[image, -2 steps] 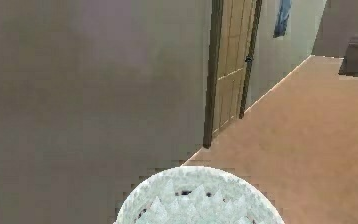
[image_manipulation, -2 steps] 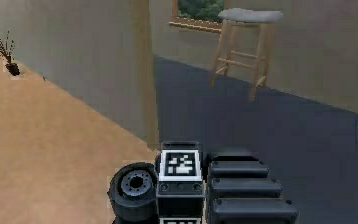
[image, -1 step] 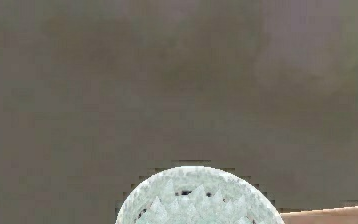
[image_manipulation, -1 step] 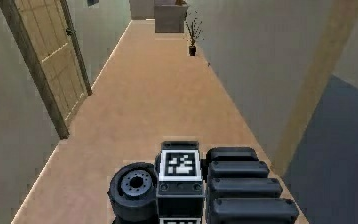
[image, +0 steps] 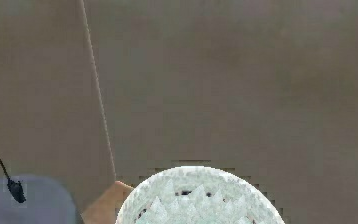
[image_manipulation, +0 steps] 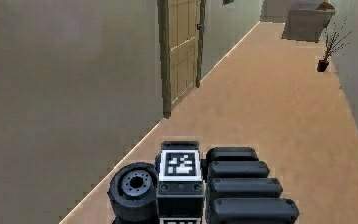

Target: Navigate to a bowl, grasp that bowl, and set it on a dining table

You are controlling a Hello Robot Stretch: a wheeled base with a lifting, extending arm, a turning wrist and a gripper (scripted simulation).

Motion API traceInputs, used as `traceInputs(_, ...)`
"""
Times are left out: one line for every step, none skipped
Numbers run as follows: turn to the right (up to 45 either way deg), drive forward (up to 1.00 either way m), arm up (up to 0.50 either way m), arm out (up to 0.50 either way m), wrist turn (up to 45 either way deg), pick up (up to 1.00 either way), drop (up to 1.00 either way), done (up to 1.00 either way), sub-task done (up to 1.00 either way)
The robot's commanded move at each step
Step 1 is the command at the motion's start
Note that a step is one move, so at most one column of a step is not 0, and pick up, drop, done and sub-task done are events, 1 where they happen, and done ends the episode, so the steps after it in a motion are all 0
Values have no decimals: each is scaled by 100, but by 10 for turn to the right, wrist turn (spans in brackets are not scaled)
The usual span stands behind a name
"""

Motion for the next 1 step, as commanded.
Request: traceInputs(0,40,0,0,0,0,0,0,0)
